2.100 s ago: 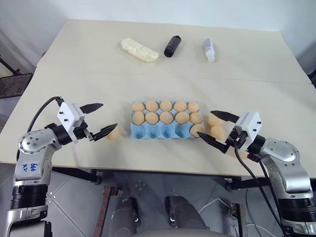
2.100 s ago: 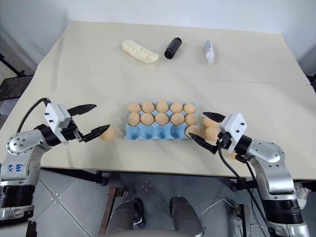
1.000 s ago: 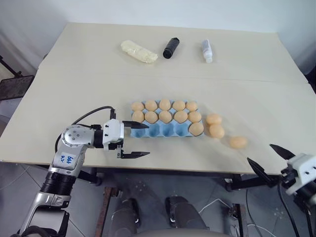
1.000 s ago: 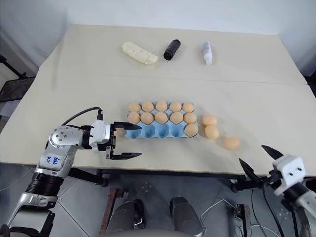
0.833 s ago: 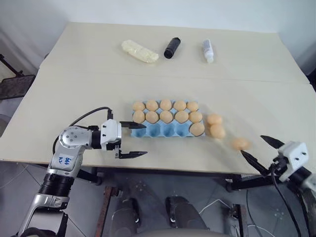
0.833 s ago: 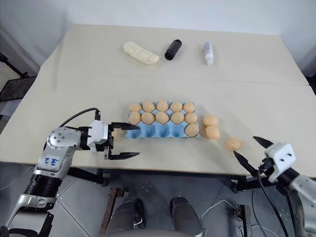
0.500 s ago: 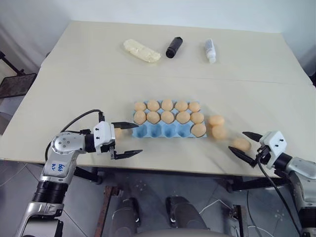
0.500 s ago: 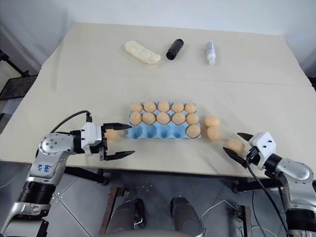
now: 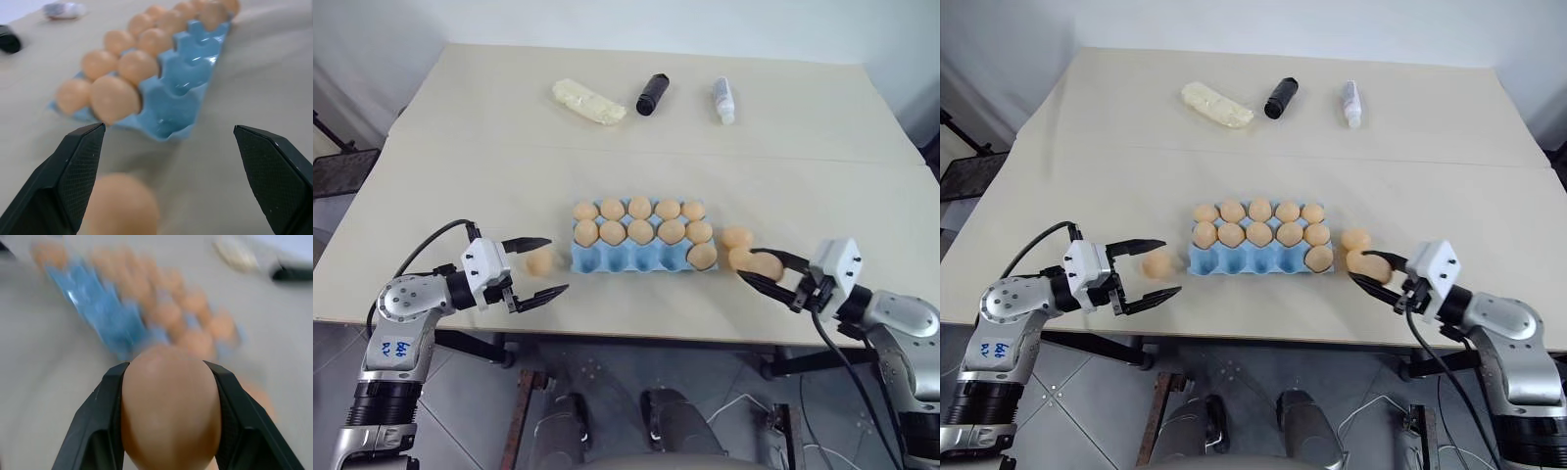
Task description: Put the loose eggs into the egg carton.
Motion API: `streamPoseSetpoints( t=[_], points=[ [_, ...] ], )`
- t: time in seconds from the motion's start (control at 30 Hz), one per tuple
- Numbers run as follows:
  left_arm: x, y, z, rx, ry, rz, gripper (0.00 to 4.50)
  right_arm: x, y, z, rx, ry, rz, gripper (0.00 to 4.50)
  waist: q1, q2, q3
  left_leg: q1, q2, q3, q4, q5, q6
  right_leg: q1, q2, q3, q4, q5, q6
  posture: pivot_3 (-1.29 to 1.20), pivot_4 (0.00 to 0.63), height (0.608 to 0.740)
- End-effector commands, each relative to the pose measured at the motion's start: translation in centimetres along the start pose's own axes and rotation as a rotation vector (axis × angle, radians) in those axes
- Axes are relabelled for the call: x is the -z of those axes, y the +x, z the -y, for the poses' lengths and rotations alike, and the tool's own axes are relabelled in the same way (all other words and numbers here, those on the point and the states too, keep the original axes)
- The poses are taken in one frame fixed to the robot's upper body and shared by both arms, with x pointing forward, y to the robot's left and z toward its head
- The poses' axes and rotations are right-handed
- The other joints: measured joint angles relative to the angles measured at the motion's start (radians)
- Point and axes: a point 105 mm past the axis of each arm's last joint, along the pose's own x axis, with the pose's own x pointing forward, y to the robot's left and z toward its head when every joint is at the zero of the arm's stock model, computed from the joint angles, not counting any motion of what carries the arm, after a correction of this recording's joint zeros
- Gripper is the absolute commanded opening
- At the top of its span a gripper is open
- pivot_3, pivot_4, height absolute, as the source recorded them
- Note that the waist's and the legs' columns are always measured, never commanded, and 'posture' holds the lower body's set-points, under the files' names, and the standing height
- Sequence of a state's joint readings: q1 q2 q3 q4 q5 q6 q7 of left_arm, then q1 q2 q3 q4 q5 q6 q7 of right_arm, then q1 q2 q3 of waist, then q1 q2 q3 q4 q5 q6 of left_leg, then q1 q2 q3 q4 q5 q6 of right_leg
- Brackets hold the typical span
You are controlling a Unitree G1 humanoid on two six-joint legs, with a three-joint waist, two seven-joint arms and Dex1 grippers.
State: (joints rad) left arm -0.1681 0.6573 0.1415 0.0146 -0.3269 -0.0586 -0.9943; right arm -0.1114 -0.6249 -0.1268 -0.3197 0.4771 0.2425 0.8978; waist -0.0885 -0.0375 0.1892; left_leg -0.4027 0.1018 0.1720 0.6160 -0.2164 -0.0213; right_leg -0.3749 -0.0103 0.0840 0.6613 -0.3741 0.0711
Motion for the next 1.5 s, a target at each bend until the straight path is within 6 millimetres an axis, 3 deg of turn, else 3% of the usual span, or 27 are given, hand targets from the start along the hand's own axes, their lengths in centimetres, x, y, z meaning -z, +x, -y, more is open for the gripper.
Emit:
streamPoseSetpoints(
  t=[0.03,0.13,0.27,0.37,0.53,0.57,0.7,0.93,1.07,1.2,1.5],
  points=[
    [-0.1,-0.3,-0.2,-0.034,0.003,0.004,4.50,-1.4,3.5,-1.3,-0.038,0.018,0.047,1.91,0.001,0.000,0.000,0.000,0.000,0.000,0.000,0.000,0.000,0.000,0.000,0.000,0.000,0.000,0.000,0.00,0.150,0.740],
    [-0.2,-0.1,0.0,-0.035,0.001,0.007,4.50,-0.7,6.0,-1.3,-0.042,-0.006,0.025,1.91,0.004,0.000,0.000,-0.001,0.000,0.001,-0.001,0.000,0.000,-0.001,-0.001,0.000,-0.001,0.000,-0.001,0.00,0.150,0.740],
    [-0.4,-0.2,0.0,-0.049,0.001,0.012,4.50,0.5,7.1,-1.0,-0.055,-0.011,-0.007,1.91,0.009,0.000,0.000,-0.003,-0.001,0.001,-0.001,0.001,0.002,-0.002,-0.001,-0.002,-0.003,-0.001,-0.001,0.00,0.150,0.740],
    [-0.6,-0.4,0.0,-0.052,0.005,0.011,4.50,1.2,6.8,-0.4,-0.044,-0.014,-0.032,2.66,0.006,0.000,0.000,-0.003,0.000,0.002,-0.001,0.000,0.003,-0.002,-0.001,-0.001,-0.004,-0.001,-0.001,0.00,0.150,0.740],
    [-1.0,-0.3,0.1,-0.047,0.012,0.017,4.50,0.4,5.5,0.2,-0.025,-0.019,-0.013,4.25,0.003,0.000,0.000,-0.003,0.001,0.003,-0.001,0.000,0.003,-0.002,0.001,-0.001,-0.004,-0.002,-0.001,0.00,0.150,0.740],
    [-1.3,0.0,0.2,-0.034,0.012,0.026,4.50,-0.2,4.4,0.4,-0.008,-0.022,0.015,4.45,0.004,0.000,0.000,-0.003,0.001,0.002,-0.001,0.000,0.002,-0.002,0.001,-0.001,-0.004,-0.002,-0.001,0.00,0.150,0.740],
    [-2.0,1.5,0.9,0.046,0.003,0.054,4.50,-0.9,-0.6,1.2,0.127,-0.048,0.035,4.45,0.021,0.000,0.000,-0.003,0.000,0.001,-0.001,0.000,0.002,-0.001,0.000,-0.001,-0.004,-0.003,0.000,0.00,0.150,0.740],
    [-2.1,3.6,2.0,0.173,-0.028,0.064,4.50,3.0,-9.1,1.2,0.323,-0.045,-0.160,4.45,0.031,-0.001,0.000,-0.002,-0.001,0.002,-0.001,-0.001,0.003,0.000,0.000,0.000,-0.005,-0.003,0.001,0.00,0.150,0.740],
    [-2.4,4.8,2.0,0.203,-0.017,0.091,4.50,5.4,-11.6,1.3,0.373,-0.017,-0.240,4.45,0.019,-0.001,0.000,0.000,-0.002,0.002,0.000,0.000,0.004,0.002,0.001,0.001,-0.004,-0.002,0.001,0.00,0.150,0.740],
    [-2.8,5.3,2.3,0.246,-0.041,0.116,4.50,6.6,-11.2,1.9,0.369,-0.008,-0.240,4.45,-0.001,-0.001,0.000,0.001,-0.002,0.002,0.000,0.000,0.004,0.002,0.000,0.002,-0.004,-0.001,0.002,0.00,0.150,0.740],
    [-2.6,4.5,1.9,0.210,-0.020,0.098,4.50,7.0,-6.6,2.6,0.219,0.063,-0.244,4.45,0.002,0.000,0.000,0.000,-0.001,0.001,0.000,0.003,0.003,0.001,0.000,0.001,-0.002,-0.001,0.001,0.00,0.150,0.740]
  ],
)
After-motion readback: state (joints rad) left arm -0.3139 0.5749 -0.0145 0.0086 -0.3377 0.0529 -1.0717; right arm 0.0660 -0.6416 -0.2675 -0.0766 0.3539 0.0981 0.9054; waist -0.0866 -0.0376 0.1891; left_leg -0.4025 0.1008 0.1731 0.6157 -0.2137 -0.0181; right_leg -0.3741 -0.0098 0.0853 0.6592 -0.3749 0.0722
